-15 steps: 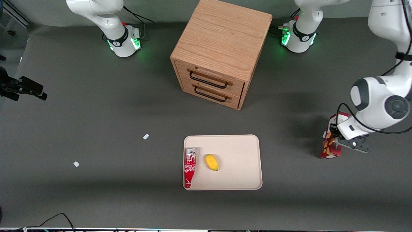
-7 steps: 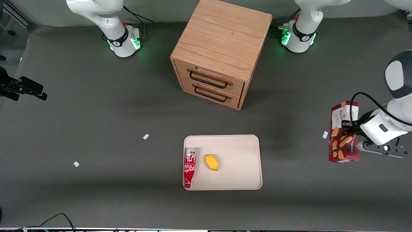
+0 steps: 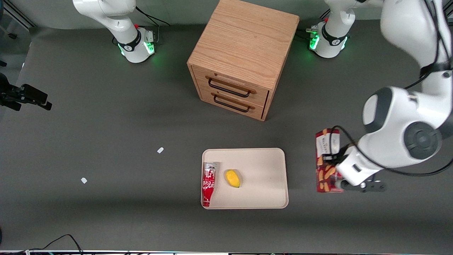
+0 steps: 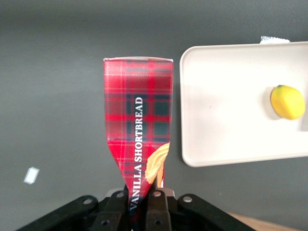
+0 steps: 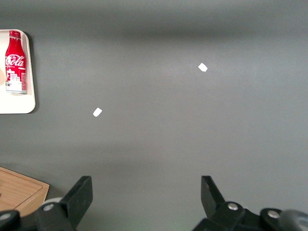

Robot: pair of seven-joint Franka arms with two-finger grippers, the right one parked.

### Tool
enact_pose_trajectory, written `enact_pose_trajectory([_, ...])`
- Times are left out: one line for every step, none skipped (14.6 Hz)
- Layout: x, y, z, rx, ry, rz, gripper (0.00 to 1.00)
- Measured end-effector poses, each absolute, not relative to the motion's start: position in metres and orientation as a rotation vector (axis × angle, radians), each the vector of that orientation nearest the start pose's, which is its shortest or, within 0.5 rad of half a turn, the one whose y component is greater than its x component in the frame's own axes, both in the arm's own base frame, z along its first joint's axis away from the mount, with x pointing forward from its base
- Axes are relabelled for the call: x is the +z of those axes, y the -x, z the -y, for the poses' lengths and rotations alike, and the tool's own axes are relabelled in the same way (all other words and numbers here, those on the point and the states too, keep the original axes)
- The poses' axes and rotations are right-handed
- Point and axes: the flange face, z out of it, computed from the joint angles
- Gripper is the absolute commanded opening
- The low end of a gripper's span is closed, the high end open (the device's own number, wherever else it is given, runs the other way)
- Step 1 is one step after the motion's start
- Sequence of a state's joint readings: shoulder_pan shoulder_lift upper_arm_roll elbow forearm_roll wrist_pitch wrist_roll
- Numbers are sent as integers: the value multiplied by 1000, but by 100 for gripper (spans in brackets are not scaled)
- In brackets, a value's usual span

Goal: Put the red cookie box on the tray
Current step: 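Lift the box upright and carry it toward the cream tray, then lower the box onto the tray beside the lemon and open the gripper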

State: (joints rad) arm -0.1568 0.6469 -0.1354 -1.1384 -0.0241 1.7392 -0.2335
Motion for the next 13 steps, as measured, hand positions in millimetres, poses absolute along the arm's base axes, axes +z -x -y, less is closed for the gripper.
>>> enact_pose_trajectory([411,-711,199,103,3233,-32,0])
enact_pose_trajectory([396,-714,211,99,3233,-17,0])
enact_pose_trajectory([380,-715,223,92,3225,-9,0])
enact_pose_trajectory([363,-715,237,88,3212,-4,0])
enact_pose_trajectory([346,-713,250,87,3199,2,0])
enact_pose_trajectory([329,-712,263,86,3193,11,0])
enact_pose_trajectory([313,-710,275,84,3192,14,0])
enact_pose_trajectory([299,-709,284,81,3192,9,0])
enact_pose_trajectory([286,-708,291,76,3194,5,0])
enact_pose_trajectory([276,-708,295,69,3196,1,0])
enact_pose_trajectory([268,-708,297,66,3195,-3,0])
enact_pose_trajectory([263,-709,299,62,3194,-6,0])
enact_pose_trajectory([259,-709,299,62,3192,-8,0])
